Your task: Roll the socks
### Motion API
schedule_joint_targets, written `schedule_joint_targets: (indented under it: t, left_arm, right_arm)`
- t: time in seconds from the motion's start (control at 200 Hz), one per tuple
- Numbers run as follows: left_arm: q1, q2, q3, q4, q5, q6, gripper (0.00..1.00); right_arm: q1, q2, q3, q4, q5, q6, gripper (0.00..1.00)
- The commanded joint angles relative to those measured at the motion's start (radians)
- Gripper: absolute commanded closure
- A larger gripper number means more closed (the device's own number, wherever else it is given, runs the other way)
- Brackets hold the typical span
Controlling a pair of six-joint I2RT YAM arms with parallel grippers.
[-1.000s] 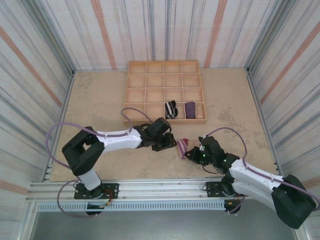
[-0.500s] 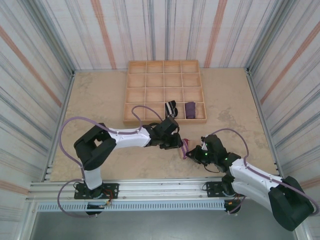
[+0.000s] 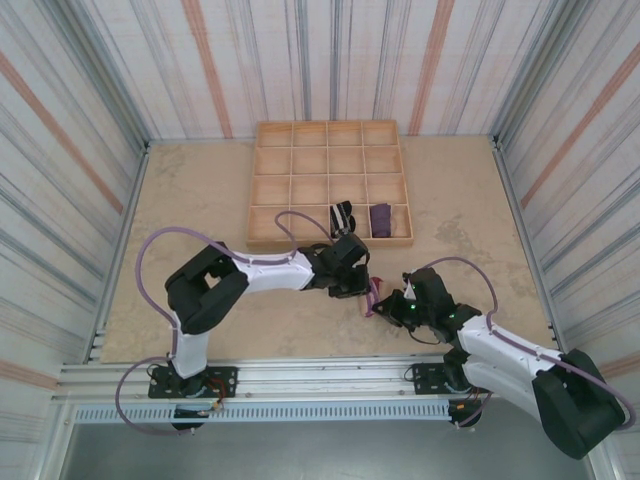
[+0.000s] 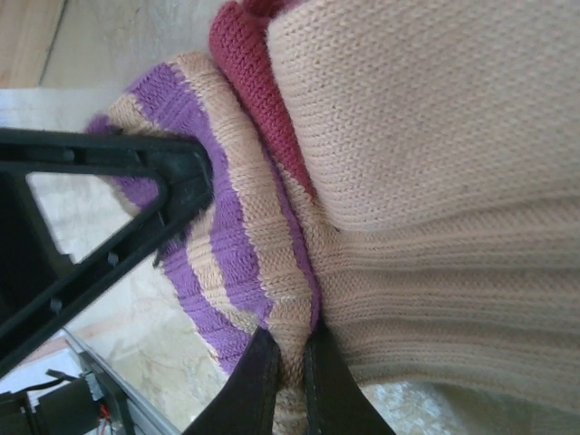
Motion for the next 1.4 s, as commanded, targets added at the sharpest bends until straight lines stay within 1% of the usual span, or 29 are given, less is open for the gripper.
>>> schedule_joint_targets:
  t: [0.0,0.01,0.06,0.19,0.311,0.406,0.451,0.531,0.611,0.706,0.837,0.872,0.942,1.077,1.252,1.393]
  left_arm:
    - [-0.001,0.039,0.05,-0.106,-0.01,-0.022,0.99]
    - [-0.001,0.039,0.054,-0.114,-0.013,-0.023,1.0]
    - [0.002,0.036,0.066,-0.158,-0.031,-0.029,1.0]
    - [0.016,0.008,0.08,-0.279,-0.079,-0.033,1.0]
    - [0.034,-0.051,0.055,-0.376,-0.132,-0.033,1.0]
    - [0.048,-0.107,0.012,-0.43,-0.167,-0.059,1.0]
    - [0.055,-0.134,-0.011,-0.449,-0.173,-0.08,1.0]
    - [0.065,-0.173,-0.048,-0.484,-0.176,-0.114,1.0]
    - [0.071,-0.21,-0.092,-0.501,-0.179,-0.153,1.0]
    - [0.085,-0.248,-0.151,-0.485,-0.165,-0.2,1.0]
    - [0.091,-0.284,-0.215,-0.445,-0.165,-0.26,1.0]
    - [0.093,-0.286,-0.229,-0.423,-0.153,-0.276,1.0]
    - [0.095,-0.278,-0.243,-0.384,-0.128,-0.302,1.0]
    - [0.097,-0.253,-0.235,-0.356,-0.098,-0.316,1.0]
    - [0.108,-0.24,-0.233,-0.327,-0.056,-0.324,1.0]
    - [0.121,-0.246,-0.244,-0.314,-0.034,-0.322,1.0]
  right_arm:
    - [-0.005,-0.015,0.049,-0.154,0.041,-0.08,0.75]
    - [-0.005,-0.017,0.056,-0.162,0.043,-0.085,0.73]
    - [-0.004,-0.028,0.089,-0.21,0.063,-0.118,0.68]
    - [0.034,-0.033,0.194,-0.328,0.135,-0.206,0.58]
    - [0.132,0.002,0.299,-0.396,0.263,-0.28,0.49]
    - [0.232,0.057,0.365,-0.402,0.363,-0.333,0.45]
    - [0.311,0.081,0.394,-0.392,0.443,-0.368,0.42]
    - [0.425,0.155,0.42,-0.355,0.567,-0.421,0.4]
    - [0.529,0.209,0.433,-0.298,0.661,-0.467,0.38]
    - [0.625,0.274,0.445,-0.221,0.737,-0.536,0.34]
    - [0.723,0.362,0.468,-0.122,0.772,-0.639,0.33]
    - [0.734,0.384,0.47,-0.097,0.777,-0.654,0.33]
    - [0.738,0.41,0.47,-0.061,0.746,-0.675,0.33]
    - [0.74,0.445,0.472,-0.029,0.706,-0.7,0.32]
    - [0.742,0.522,0.473,-0.023,0.715,-0.706,0.33]
    - [0.758,0.561,0.471,-0.019,0.77,-0.69,0.36]
